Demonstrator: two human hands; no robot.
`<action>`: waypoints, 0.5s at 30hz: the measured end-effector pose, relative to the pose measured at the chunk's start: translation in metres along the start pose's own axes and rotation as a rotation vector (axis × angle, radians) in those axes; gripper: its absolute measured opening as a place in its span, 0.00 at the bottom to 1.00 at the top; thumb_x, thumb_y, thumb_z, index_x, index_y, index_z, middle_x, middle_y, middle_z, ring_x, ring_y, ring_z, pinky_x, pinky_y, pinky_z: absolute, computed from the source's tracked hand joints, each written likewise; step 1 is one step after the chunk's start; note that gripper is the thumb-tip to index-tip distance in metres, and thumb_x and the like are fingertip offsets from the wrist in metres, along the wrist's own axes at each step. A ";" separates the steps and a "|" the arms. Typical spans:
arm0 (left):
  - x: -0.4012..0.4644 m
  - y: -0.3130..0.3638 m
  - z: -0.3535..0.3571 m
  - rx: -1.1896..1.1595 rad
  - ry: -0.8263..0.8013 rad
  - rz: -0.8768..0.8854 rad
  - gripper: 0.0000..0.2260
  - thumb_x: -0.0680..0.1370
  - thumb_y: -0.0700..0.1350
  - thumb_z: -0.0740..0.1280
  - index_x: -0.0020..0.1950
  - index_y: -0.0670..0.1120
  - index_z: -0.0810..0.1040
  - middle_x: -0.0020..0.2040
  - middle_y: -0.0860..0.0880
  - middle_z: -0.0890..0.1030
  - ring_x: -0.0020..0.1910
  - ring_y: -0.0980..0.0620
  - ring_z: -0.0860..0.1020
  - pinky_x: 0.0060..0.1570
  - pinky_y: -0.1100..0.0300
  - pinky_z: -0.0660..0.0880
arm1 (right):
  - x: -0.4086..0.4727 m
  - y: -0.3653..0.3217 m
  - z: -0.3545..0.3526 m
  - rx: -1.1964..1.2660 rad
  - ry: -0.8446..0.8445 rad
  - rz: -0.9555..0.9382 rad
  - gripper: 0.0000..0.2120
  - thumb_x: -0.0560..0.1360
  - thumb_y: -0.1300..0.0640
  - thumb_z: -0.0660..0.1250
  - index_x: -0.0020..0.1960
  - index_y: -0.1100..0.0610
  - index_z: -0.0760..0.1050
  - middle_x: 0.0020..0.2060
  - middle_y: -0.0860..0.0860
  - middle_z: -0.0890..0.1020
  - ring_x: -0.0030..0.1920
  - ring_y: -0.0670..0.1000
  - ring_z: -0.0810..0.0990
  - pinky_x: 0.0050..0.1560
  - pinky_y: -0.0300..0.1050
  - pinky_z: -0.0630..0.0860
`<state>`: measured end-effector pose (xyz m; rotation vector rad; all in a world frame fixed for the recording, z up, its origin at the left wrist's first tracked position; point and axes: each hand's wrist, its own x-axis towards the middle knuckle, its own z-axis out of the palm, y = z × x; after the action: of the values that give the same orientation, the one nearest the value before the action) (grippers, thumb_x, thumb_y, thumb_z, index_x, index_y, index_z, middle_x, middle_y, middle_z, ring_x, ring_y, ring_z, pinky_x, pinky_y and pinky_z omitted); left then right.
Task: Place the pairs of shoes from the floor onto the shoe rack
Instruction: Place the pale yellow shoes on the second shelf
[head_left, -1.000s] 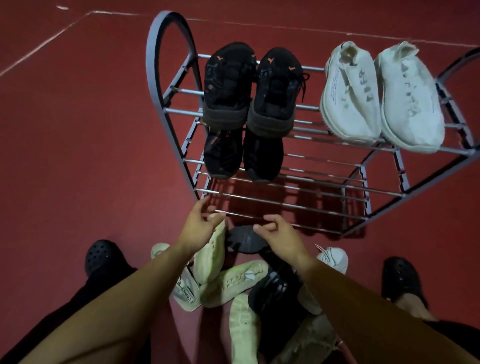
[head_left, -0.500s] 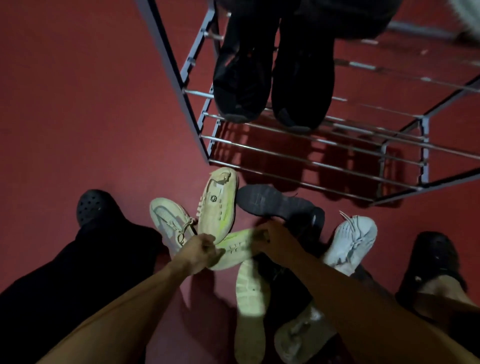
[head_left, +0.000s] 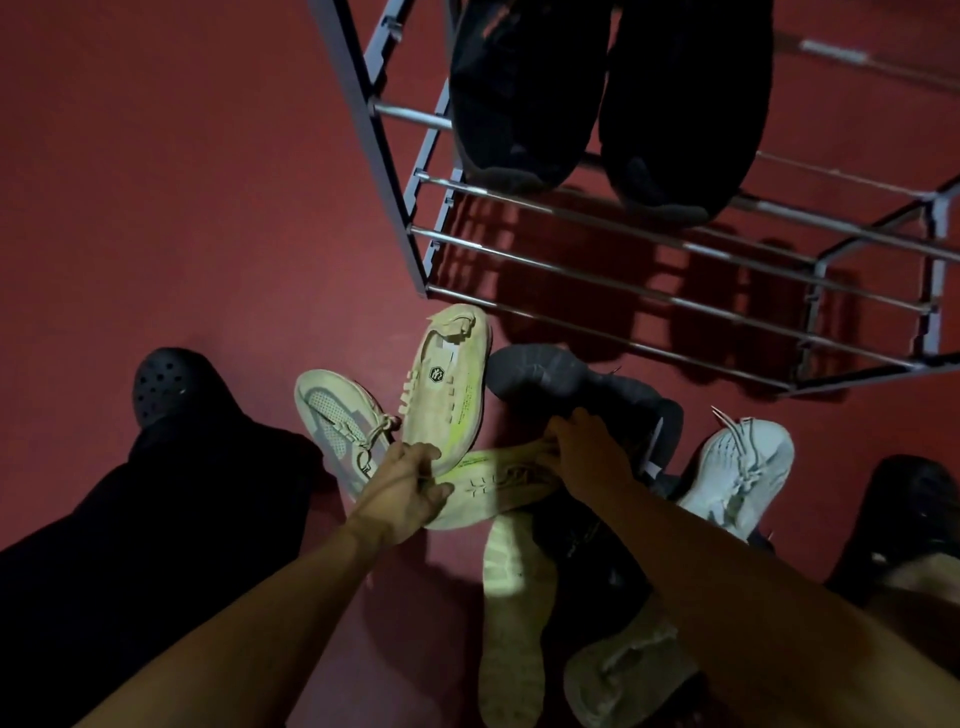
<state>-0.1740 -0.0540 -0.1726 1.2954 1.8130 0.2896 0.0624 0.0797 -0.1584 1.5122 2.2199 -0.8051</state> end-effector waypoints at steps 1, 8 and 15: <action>0.001 -0.005 0.001 0.063 0.033 0.051 0.13 0.76 0.41 0.71 0.54 0.56 0.73 0.49 0.49 0.67 0.39 0.51 0.77 0.43 0.54 0.81 | 0.001 0.000 -0.001 -0.014 0.011 -0.012 0.10 0.78 0.49 0.65 0.55 0.54 0.73 0.55 0.56 0.71 0.58 0.59 0.71 0.52 0.54 0.73; -0.013 0.002 0.006 -0.070 0.099 -0.035 0.24 0.75 0.50 0.75 0.68 0.51 0.73 0.61 0.56 0.64 0.55 0.54 0.70 0.55 0.63 0.72 | -0.005 0.010 -0.012 0.169 -0.087 -0.087 0.04 0.81 0.55 0.60 0.51 0.55 0.71 0.43 0.56 0.80 0.44 0.57 0.80 0.47 0.57 0.77; -0.024 0.004 -0.023 -0.429 -0.014 -0.169 0.24 0.72 0.50 0.77 0.65 0.54 0.73 0.52 0.49 0.72 0.45 0.53 0.75 0.45 0.57 0.79 | -0.035 0.005 -0.043 0.291 -0.030 -0.226 0.10 0.82 0.49 0.59 0.54 0.55 0.73 0.44 0.55 0.82 0.43 0.53 0.81 0.51 0.58 0.76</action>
<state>-0.1865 -0.0659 -0.1437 0.8388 1.7169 0.5402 0.0819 0.0821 -0.1064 1.3700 2.3604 -1.2585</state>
